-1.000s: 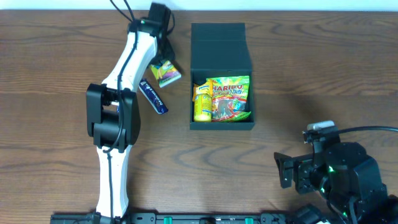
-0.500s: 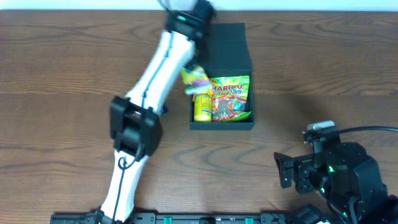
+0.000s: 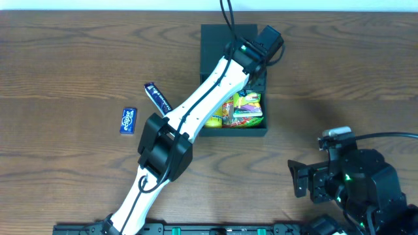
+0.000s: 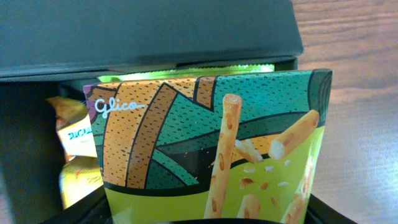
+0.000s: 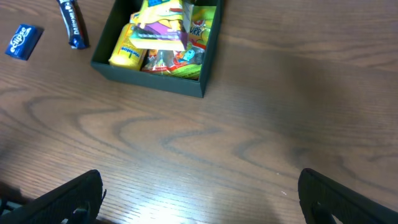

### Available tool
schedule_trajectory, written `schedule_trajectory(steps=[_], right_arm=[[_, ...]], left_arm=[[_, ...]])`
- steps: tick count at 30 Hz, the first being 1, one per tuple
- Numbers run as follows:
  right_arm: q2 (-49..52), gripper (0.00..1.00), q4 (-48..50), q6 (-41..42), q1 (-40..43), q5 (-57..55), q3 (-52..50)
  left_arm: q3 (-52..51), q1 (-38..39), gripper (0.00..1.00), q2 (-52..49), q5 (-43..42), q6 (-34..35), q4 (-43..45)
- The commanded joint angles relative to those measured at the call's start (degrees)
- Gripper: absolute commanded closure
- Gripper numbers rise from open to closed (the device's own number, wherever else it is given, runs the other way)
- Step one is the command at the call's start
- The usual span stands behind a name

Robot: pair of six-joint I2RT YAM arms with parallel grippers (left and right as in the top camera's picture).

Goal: Pack container
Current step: 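Lower the Pretz box into the black box and release it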

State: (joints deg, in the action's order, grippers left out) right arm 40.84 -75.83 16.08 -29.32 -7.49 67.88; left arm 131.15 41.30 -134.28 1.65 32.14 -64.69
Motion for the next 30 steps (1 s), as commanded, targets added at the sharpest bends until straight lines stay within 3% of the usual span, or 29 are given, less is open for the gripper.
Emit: schedule_trajectory(steps=[1, 17, 30], right_arm=[[-0.11, 0.01, -0.09, -0.46, 0.52, -0.42, 0.42], [-0.11, 0.01, -0.09, -0.46, 0.52, -0.42, 0.42], [-0.11, 0.01, -0.09, -0.48, 0.52, -0.42, 0.42]], left_arm=[[-2.58, -0.28, 0.32, -0.52, -0.02, 3.63, 1.53], [-6.4, 1.25, 0.31, -1.62, -0.24, 6.01, 6.27], [-6.4, 2.08, 0.25, -3.52, -1.29, 2.69, 6.16]])
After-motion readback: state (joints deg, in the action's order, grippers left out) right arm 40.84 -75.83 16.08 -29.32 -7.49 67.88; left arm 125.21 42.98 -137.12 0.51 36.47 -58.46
